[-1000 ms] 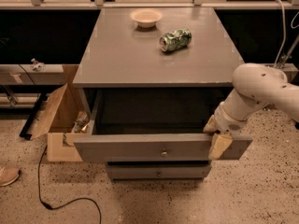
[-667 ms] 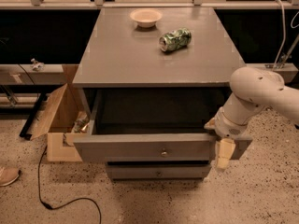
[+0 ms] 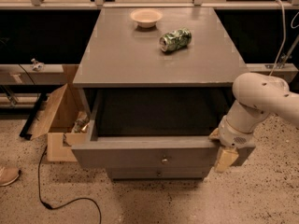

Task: Open top drawer

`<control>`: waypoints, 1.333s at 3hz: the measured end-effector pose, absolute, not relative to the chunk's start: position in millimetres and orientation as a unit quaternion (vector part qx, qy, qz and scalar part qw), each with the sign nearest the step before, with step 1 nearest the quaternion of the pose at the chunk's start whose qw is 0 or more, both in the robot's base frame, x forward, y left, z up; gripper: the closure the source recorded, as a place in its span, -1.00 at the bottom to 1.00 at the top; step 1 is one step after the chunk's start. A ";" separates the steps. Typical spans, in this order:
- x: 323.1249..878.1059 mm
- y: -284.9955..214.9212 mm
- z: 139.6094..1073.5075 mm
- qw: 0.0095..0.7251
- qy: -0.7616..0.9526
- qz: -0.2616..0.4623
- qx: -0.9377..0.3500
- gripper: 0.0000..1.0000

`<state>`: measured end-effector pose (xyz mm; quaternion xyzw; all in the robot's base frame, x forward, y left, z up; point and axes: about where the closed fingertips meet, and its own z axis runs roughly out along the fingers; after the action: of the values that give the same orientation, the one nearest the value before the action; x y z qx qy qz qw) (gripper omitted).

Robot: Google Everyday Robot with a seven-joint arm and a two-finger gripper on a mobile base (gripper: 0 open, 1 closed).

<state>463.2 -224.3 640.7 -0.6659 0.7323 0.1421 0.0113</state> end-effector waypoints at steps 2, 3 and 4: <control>448.6 -228.1 648.9 0.003 0.737 0.141 -0.661 0.35; 447.4 -230.8 650.5 0.010 0.739 0.139 -0.660 -0.12; 443.7 -236.2 658.8 0.025 0.742 0.131 -0.657 -0.58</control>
Offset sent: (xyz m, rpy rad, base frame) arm -0.0126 -0.0032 0.0069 -0.0109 0.0112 -0.0092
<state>443.7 -236.2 658.8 -0.6568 0.7421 0.1314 0.0254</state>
